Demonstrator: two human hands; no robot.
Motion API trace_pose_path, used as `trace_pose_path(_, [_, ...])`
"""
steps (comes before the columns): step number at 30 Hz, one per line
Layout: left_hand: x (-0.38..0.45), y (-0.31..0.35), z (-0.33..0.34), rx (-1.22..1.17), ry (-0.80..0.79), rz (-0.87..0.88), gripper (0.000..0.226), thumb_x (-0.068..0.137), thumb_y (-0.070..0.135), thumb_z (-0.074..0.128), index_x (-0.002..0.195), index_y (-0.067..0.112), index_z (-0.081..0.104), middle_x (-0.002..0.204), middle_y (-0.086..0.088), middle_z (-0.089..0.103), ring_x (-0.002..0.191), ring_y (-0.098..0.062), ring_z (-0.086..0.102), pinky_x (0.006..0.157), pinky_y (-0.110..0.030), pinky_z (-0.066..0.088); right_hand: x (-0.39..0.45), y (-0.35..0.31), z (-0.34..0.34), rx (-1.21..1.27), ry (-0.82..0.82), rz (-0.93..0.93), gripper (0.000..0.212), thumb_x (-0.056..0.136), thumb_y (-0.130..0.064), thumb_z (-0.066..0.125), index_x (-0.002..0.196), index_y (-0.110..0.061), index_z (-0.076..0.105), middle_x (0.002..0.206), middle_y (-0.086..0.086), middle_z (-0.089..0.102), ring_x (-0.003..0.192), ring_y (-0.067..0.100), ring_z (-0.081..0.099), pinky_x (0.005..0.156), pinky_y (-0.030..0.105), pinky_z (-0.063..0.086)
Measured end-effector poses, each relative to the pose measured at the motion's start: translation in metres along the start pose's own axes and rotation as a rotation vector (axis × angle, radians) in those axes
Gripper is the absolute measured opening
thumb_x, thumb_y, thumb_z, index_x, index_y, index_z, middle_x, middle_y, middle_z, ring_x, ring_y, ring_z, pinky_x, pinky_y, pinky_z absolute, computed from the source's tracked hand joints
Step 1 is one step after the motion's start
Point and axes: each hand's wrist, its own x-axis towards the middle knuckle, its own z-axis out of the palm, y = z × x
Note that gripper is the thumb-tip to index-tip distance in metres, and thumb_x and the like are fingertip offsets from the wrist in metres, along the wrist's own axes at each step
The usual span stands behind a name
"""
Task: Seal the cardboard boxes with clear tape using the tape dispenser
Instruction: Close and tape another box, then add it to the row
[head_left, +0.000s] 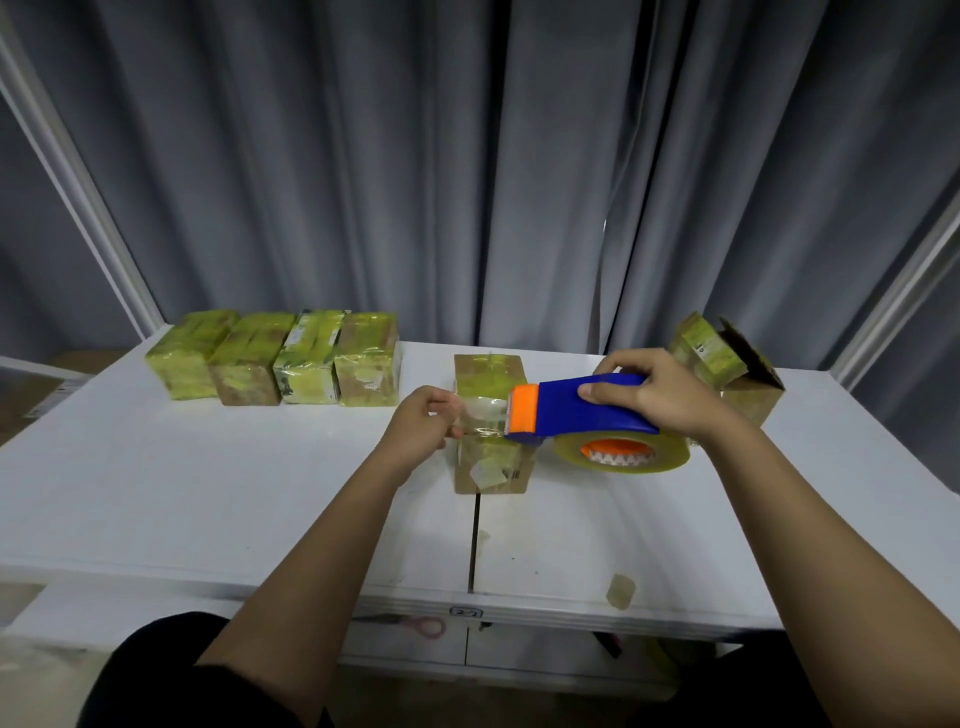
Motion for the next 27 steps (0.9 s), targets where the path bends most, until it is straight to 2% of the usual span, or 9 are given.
trace_pose_path(3, [-0.001, -0.006, 0.003, -0.037, 0.063, -0.025, 0.017, 0.096, 0.025, 0.054, 0.102, 0.010, 0.054, 0.089, 0.006, 0.056, 0.066, -0.010, 0.063, 0.061, -0.022, 0.045, 0.010, -0.007, 0.003, -0.052, -0.020, -0.012, 0.027, 0.080, -0.045, 0.072, 0.089, -0.021, 0.064, 0.085, -0.010, 0.071, 0.078, 0.010, 0.069, 0.066, 0.025, 0.055])
trace_pose_path(7, [0.002, -0.013, 0.003, -0.040, 0.122, -0.052, 0.015, 0.096, 0.023, 0.055, 0.102, 0.009, 0.054, 0.088, 0.005, 0.058, 0.064, -0.009, 0.061, 0.059, -0.021, 0.044, 0.023, -0.016, 0.008, -0.128, -0.062, -0.022, 0.027, 0.081, -0.046, 0.070, 0.090, -0.023, 0.060, 0.089, -0.011, 0.069, 0.081, 0.011, 0.068, 0.064, 0.021, 0.052])
trace_pose_path(14, [0.007, -0.025, 0.000, -0.061, 0.123, -0.105, 0.020, 0.094, 0.028, 0.058, 0.101, 0.009, 0.054, 0.087, 0.005, 0.058, 0.064, -0.009, 0.060, 0.058, -0.020, 0.043, 0.040, -0.022, 0.013, -0.192, -0.121, -0.017, 0.028, 0.080, -0.047, 0.071, 0.090, -0.024, 0.061, 0.094, -0.007, 0.069, 0.085, 0.015, 0.068, 0.072, 0.028, 0.057])
trace_pose_path(19, [0.010, -0.034, -0.001, -0.084, 0.115, -0.155, 0.027, 0.093, 0.033, 0.058, 0.102, 0.007, 0.056, 0.088, 0.002, 0.058, 0.064, -0.009, 0.059, 0.059, -0.021, 0.044, 0.045, -0.023, 0.018, -0.214, -0.138, -0.014, 0.027, 0.079, -0.047, 0.071, 0.090, -0.026, 0.060, 0.094, -0.008, 0.068, 0.085, 0.014, 0.067, 0.073, 0.029, 0.058])
trace_pose_path(23, [0.012, -0.045, 0.006, -0.132, 0.103, -0.249, 0.028, 0.092, 0.035, 0.060, 0.086, 0.008, 0.055, 0.071, -0.005, 0.055, 0.059, -0.014, 0.047, 0.057, -0.023, 0.041, 0.046, -0.015, 0.022, -0.177, -0.137, 0.010, 0.025, 0.080, -0.047, 0.071, 0.088, -0.026, 0.059, 0.092, -0.011, 0.067, 0.083, 0.013, 0.068, 0.064, 0.021, 0.053])
trace_pose_path(27, [0.012, -0.052, 0.014, -0.345, -0.032, -0.327, 0.030, 0.095, 0.036, 0.054, 0.078, 0.011, 0.053, 0.065, -0.004, 0.046, 0.052, -0.010, 0.038, 0.046, -0.018, 0.034, 0.045, -0.009, 0.021, -0.130, -0.133, 0.023, 0.023, 0.081, -0.044, 0.070, 0.089, -0.026, 0.059, 0.091, -0.013, 0.067, 0.082, 0.012, 0.068, 0.062, 0.018, 0.050])
